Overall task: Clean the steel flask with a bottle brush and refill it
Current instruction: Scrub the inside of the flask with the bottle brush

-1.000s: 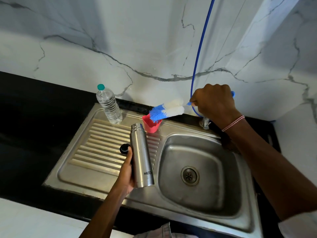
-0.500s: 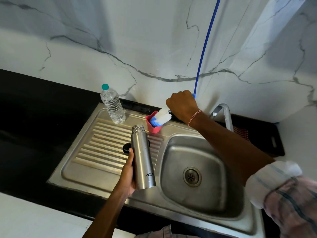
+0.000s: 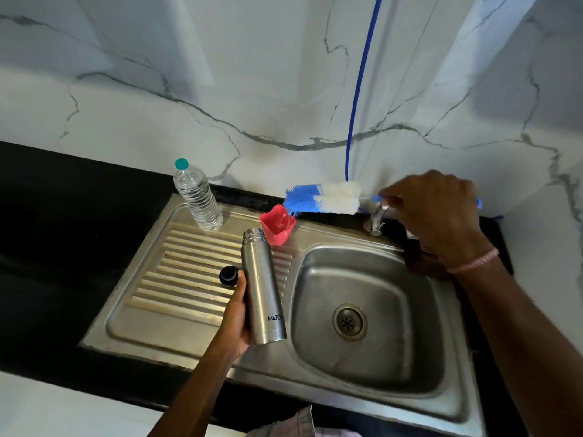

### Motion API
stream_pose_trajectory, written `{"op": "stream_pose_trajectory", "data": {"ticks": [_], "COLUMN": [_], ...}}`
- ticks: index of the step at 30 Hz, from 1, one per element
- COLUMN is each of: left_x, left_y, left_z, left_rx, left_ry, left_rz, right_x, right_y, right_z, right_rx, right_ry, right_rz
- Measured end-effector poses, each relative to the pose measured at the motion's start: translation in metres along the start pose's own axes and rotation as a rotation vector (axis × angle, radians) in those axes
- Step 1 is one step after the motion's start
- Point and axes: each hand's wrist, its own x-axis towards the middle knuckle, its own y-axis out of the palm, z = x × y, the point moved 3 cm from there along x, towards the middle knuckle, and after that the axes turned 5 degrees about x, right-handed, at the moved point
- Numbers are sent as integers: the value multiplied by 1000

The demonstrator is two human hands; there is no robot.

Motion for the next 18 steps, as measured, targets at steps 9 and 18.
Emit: {"op": "stream_pose_trajectory", "data": {"ticks": [9,18], "left_x": [10,14], "left_y": [23,31], "left_z": [1,4], "left_rx": [45,121], "left_ry": [-17,-25], "left_rz": [0,-8], "right_x": [-117,-168], "right_y": [132,194], "right_z": [-25,-19], "right_rx": [766,1268], "right_ry": [550,603], "right_rz": [115,-60]}}
